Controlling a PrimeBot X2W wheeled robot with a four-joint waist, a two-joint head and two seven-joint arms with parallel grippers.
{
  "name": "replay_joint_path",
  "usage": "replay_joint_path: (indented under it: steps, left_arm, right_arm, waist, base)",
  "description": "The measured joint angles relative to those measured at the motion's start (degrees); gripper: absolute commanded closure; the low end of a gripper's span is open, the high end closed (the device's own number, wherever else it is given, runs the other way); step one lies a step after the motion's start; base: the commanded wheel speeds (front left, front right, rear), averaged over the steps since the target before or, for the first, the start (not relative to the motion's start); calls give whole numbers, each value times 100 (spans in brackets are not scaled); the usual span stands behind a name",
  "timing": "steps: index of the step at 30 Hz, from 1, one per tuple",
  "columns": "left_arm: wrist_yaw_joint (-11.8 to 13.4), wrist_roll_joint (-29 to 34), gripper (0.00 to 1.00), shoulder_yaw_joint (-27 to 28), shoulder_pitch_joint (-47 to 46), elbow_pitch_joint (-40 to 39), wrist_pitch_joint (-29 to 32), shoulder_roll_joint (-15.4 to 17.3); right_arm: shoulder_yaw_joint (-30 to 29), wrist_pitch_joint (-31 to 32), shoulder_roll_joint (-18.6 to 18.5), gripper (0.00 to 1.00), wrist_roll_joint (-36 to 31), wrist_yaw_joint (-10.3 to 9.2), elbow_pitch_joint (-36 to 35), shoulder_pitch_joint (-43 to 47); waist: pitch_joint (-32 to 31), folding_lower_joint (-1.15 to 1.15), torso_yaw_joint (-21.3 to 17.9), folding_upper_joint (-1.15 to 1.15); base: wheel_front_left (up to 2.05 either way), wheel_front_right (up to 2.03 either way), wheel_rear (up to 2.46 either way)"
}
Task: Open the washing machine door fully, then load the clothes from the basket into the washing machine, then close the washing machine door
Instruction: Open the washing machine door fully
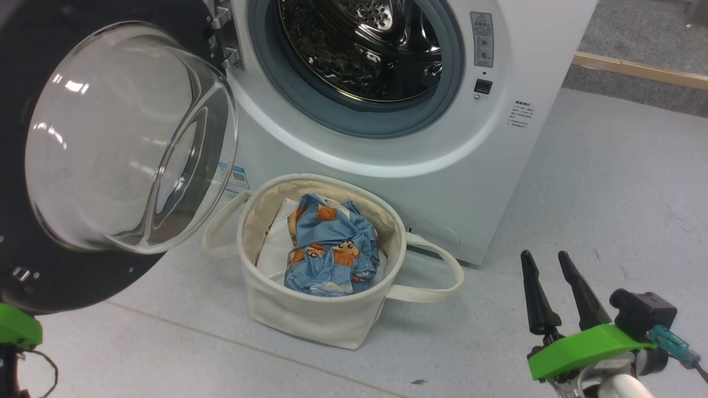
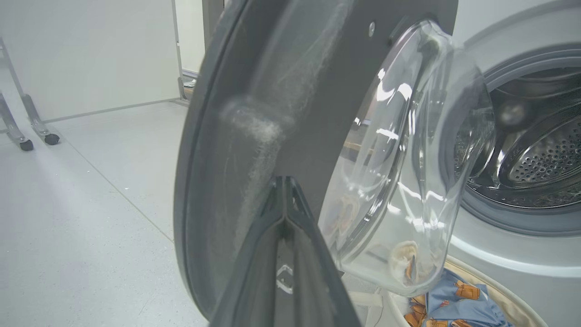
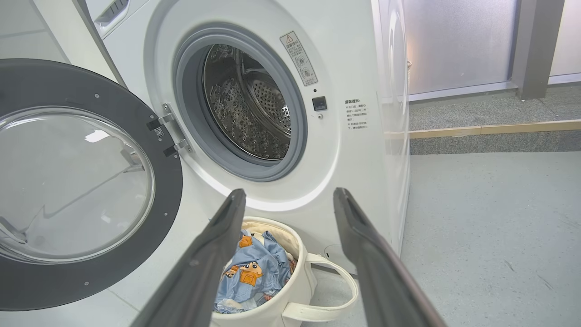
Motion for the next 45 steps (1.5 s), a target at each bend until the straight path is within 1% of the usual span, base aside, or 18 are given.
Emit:
replay_joint_path:
  steps: [13, 18, 23, 25, 26, 27, 29, 32, 37, 39, 40, 43, 45]
  left_arm:
    - [-194, -47, 100, 11, -669, 1049, -189, 230]
    - [-263, -33, 100, -19, -683, 1181, -245, 242]
    - [-270, 11, 100, -103, -682, 1160, -296, 220]
    - [-311, 12, 100, -141, -672, 1085, -296, 200]
    - [-312, 10, 5, -138, -665, 1011, -296, 175]
    - [-318, 9, 0, -137, -659, 923, -297, 140]
    - [-368, 9, 0, -177, -627, 653, -297, 40]
    - [-375, 9, 0, -242, -568, 421, -297, -26]
    - [-649, -75, 0, -431, -360, -255, -285, -215]
    - [-723, -168, 0, -517, -278, -550, -237, -266]
    - [-742, -237, 0, -546, -186, -826, -236, -348]
    - [-817, -287, 0, -638, -4, -1118, -137, -394]
    - [-822, -296, 0, -732, 129, -1240, -93, -397]
  right_arm:
    - [12, 0, -30, 0, 2, 0, 42, -1]
    - [21, 0, -27, 0, 18, 0, 64, 1]
    - [21, 0, -21, 0, 18, 0, 60, 3]
    - [21, 0, -13, 0, 18, 0, 57, 3]
    - [18, 0, -7, 0, 19, 0, 56, 5]
    - [7, 0, 7, 0, 42, 0, 57, 7]
    - [-84, 0, 82, 0, 193, 0, 83, 12]
    - [-122, 0, 81, 0, 203, 0, 98, 12]
    - [-134, 0, 82, 0, 258, 0, 100, 10]
    - [-112, 0, 85, 0, 385, 0, 110, 10]
    - [-64, 0, 84, 0, 404, 0, 143, 8]
    - [27, 0, 63, 0, 398, 0, 158, -3]
    - [63, 0, 55, 0, 352, 0, 159, -28]
  waist:
    - [-30, 0, -90, 0]
    - [-90, 0, -87, 0]
    - [-114, 0, -36, 0]
    - [-127, 0, -10, 0]
    - [-134, 0, 3, 0]
    - [-141, 0, 18, 0]
    - [-161, 0, 55, 0]
    - [-174, 0, 72, 0]
    - [-204, 0, 42, 0]
    - [-211, 0, -18, 0]
    - [-218, 0, -104, 0]
    - [-215, 0, -280, 0]
    - [-207, 0, -423, 0]
  base:
    - [0, 0, 0]
    - [0, 0, 0]
    - [0, 0, 0]
    - [0, 0, 0]
    - [0, 0, 0]
    - [0, 0, 0]
    - [0, 0, 0]
    - [0, 0, 0]
    - [0, 0, 0]
    - [0, 0, 0]
    - [0, 0, 0]
    - [0, 0, 0]
    - [0, 0, 0]
